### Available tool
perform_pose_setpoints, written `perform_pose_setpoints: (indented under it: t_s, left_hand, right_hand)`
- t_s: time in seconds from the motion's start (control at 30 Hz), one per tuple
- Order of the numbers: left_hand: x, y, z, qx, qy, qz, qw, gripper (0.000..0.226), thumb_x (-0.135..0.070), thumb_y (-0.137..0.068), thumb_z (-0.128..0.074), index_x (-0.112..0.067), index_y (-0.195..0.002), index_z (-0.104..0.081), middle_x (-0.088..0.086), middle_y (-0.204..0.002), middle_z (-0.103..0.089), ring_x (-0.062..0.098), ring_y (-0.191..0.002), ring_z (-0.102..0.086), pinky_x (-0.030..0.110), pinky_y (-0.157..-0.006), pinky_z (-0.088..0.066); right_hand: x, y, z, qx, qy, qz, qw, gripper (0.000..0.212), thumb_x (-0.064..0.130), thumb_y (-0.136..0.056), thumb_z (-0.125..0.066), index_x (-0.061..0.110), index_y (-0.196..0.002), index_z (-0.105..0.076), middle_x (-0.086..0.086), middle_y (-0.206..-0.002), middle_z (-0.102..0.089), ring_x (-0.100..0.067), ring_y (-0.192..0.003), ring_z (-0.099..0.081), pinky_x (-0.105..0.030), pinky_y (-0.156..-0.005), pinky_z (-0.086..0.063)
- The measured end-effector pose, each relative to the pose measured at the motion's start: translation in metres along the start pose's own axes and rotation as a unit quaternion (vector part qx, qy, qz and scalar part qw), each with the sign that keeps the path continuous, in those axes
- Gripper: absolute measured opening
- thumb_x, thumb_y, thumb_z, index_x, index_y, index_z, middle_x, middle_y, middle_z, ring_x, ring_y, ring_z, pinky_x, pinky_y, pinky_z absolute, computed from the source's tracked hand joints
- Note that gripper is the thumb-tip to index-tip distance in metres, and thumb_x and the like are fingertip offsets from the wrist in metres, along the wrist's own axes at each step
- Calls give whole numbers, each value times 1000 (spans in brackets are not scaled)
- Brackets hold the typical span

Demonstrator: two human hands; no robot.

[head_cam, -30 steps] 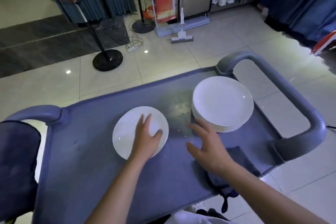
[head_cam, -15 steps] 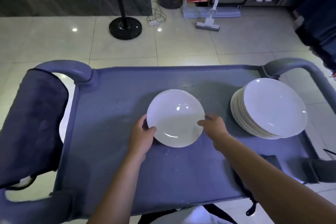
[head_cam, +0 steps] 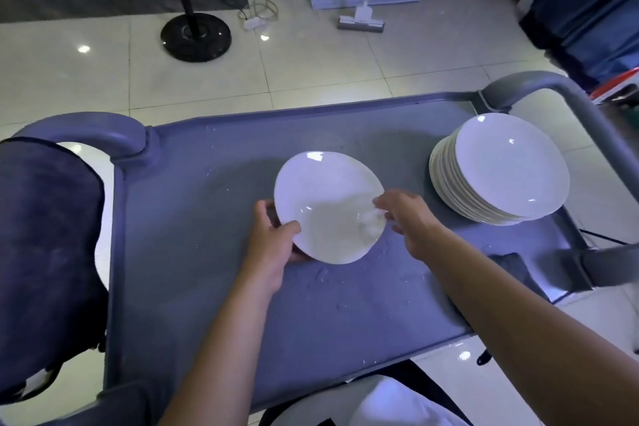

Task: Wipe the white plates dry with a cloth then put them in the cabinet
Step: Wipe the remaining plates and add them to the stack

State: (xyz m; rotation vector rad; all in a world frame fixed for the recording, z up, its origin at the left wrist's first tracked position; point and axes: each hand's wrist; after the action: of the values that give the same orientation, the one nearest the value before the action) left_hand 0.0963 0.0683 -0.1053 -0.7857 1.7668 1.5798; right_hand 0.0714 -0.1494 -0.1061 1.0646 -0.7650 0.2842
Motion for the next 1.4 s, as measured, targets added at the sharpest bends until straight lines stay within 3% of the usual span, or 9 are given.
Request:
perform_pose_setpoints:
  t_s: [0.17, 0.3, 0.47, 0.7, 0.87, 0.97, 1.1, 1.27, 1.4]
  left_hand:
    - [-19, 22, 13, -2, 31, -61, 998, 40, 14, -90, -50, -19, -113, -45, 2, -102, -66, 24, -87, -64, 42, -51, -60]
    - [-13, 46, 20, -35, -38, -150, 987, 67, 13, -87, -53, -39, -130, -50, -17, -105, -75, 8, -95, -69, 55, -75, -63]
    - [-2, 75, 13, -49, -94, -228, 968, 73, 10, -86, -54, -44, -136, -55, -16, -124, -71, -2, -112, -65, 46, -97, -57]
    - [9, 99, -3, -1, -84, -238, 968, 71, -7, -82, -57, -63, -124, -55, -23, -123, -70, 2, -116, -65, 57, -96, -56]
    - [21, 114, -17, 56, -55, -228, 970, 73, 9, -91, -59, -56, -124, -56, -23, -119, -72, 1, -113, -66, 52, -92, -59]
    - [25, 118, -30, 85, -44, -214, 972, 74, 14, -93, -55, -55, -121, -57, -21, -114, -74, 2, -109, -67, 30, -72, -62]
    - [25, 122, -47, 113, -71, -227, 965, 80, 18, -92, -52, -56, -123, -58, -17, -125, -71, 6, -121, -63, 45, -97, -56]
    - [24, 129, -67, 105, -72, -231, 965, 80, 19, -92, -52, -55, -121, -60, -12, -126, -71, 10, -122, -64, 45, -93, -59]
    - [22, 132, -74, 101, -14, -167, 981, 73, 19, -92, -52, -44, -128, -61, -6, -115, -75, 16, -109, -69, 36, -68, -60]
  right_hand:
    - [-28, 20, 8, -7, -49, 29, 998, 26, 13, -93, -64, 16, -119, -65, -3, -100, -68, -20, -89, -60, -32, -80, -48]
    - [-73, 49, 31, -70, -43, 53, 995, 18, 7, -93, -62, 18, -102, -73, 0, -100, -71, -20, -92, -65, -39, -90, -53]
    - [-108, 66, 76, -152, -6, 63, 986, 19, 6, -93, -63, 15, -106, -74, 0, -93, -72, -10, -74, -61, -23, -65, -47]
    - [-130, 75, 146, -241, 187, 91, 948, 22, 17, -93, -60, 26, -113, -66, 0, -104, -62, -27, -85, -66, -40, -77, -56]
    - [-158, 42, 203, -270, 297, -5, 916, 65, 45, -81, -71, 19, -137, -52, -10, -127, -59, -36, -106, -60, -50, -83, -56]
    - [-169, 27, 222, -264, 276, -50, 923, 57, 58, -74, -75, 21, -116, -62, -7, -118, -59, -33, -105, -54, -47, -81, -55]
    - [-159, 21, 228, -238, 306, -67, 919, 40, 50, -77, -78, 22, -100, -61, -7, -109, -55, -32, -109, -41, -48, -86, -47]
    - [-143, 25, 225, -227, 112, -8, 967, 34, 8, -76, -81, 11, -91, -52, -17, -101, -61, -30, -82, -56, -37, -64, -49]
    - [-132, 56, 220, -150, -242, 7, 959, 32, -1, -80, -79, 2, -110, -67, -17, -110, -70, -32, -96, -67, -40, -78, -57]
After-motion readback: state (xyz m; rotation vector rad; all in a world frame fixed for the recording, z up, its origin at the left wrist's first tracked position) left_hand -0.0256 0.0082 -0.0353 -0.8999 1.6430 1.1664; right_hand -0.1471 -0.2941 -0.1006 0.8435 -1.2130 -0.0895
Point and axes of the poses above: each hand's wrist, its own y-axis away from the middle knuckle, its own z-axis out of the back of the hand, x = y × z
